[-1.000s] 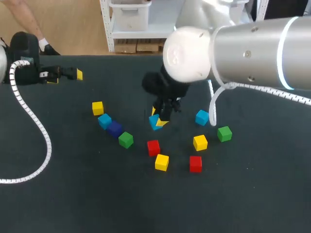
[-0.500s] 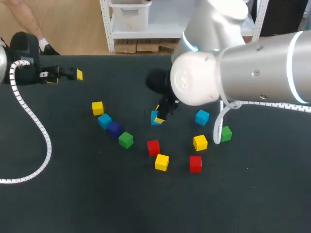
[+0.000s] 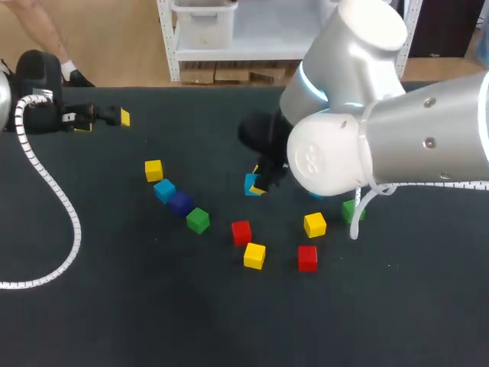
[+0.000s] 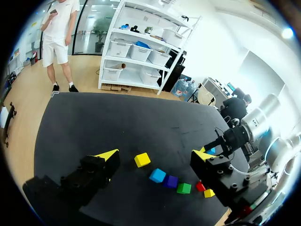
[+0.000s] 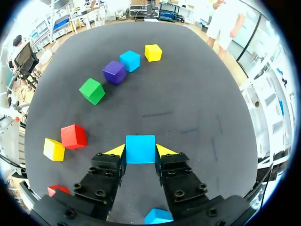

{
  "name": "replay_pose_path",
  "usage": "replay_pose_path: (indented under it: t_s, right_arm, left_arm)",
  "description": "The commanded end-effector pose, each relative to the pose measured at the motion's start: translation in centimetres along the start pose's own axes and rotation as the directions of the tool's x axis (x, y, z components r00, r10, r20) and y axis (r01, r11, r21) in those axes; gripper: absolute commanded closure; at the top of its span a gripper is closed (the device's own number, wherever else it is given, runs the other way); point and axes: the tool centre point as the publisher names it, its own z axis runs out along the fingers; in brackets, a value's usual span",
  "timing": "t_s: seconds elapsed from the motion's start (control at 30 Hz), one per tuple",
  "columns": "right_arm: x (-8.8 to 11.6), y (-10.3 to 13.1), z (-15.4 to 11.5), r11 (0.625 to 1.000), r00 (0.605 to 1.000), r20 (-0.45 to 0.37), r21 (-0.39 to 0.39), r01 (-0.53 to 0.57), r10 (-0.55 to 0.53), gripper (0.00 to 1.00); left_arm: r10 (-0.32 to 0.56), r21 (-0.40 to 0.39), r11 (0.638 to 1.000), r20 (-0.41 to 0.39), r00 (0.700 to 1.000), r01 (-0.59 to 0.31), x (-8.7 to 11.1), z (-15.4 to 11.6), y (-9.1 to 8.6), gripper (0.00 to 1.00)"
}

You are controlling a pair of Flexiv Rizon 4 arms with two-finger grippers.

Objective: Place the blue cubes, place green cubes on the blue cubes, place the yellow cubes on the green cubes, then place the red cubes on the yellow cubes, and place purple cube on the red cubes.

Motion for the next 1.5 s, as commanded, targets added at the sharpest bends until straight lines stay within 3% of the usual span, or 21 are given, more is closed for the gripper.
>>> replay_pose_path:
  t_s: [0.03, 0.67, 1.5]
  right_arm:
    - [0.1, -0.2, 0.2, 1.000, 1.000, 0.008, -0.002, -0.002, 0.002, 1.00]
    - [-0.2, -1.4, 0.8, 0.999, 0.999, 0.031, -0.026, 0.040, -0.039, 1.00]
    - [-0.5, -1.2, 1.5, 0.997, 0.997, 0.026, -0.036, 0.071, -0.070, 1.00]
  left_arm:
    - [0.000, 0.000, 1.000, 0.000, 1.000, 0.000, 0.0, 0.0, 0.0, 0.00]
    - [0.000, 0.000, 1.000, 0.000, 1.000, 0.000, 0.0, 0.0, 0.0, 0.00]
    - [0.000, 0.000, 1.000, 0.000, 1.000, 0.000, 0.0, 0.0, 0.0, 0.00]
